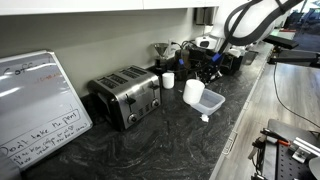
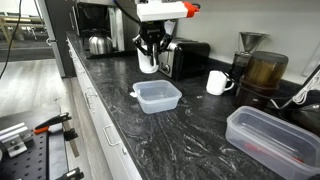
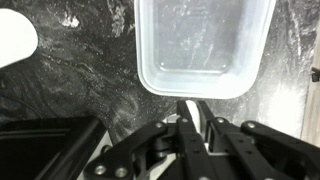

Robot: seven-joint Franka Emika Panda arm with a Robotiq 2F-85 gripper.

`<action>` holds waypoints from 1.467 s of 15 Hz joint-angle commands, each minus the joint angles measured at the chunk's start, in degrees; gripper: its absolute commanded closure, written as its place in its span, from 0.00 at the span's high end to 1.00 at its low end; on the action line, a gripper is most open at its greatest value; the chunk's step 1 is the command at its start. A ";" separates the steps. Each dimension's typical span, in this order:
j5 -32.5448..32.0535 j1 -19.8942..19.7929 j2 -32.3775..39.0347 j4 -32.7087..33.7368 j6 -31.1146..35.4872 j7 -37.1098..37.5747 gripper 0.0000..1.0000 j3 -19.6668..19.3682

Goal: Move the mug to the right side of the lunch box

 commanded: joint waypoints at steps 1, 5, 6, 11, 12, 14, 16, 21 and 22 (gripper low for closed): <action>-3.67 -1.70 -4.29 -2.51 -3.13 4.61 0.03 -1.94; -9.40 -3.93 -6.62 -2.51 -6.12 11.35 0.03 -4.01; -11.26 -4.35 -6.12 -1.87 -6.80 13.24 0.03 -4.16; -14.88 -5.40 -4.63 -1.15 -8.67 19.13 0.03 -5.52; -14.93 -5.69 -4.87 -1.12 -9.04 19.64 0.03 -6.12; -14.82 -6.46 -5.46 -1.08 -9.73 20.13 0.03 -7.57; -14.42 -7.38 -5.58 -0.67 -10.24 19.85 0.03 -9.21; -10.31 -8.04 -3.01 1.69 -10.18 16.57 0.03 -12.95; -8.41 -7.65 -1.71 2.27 -9.43 15.29 0.03 -13.61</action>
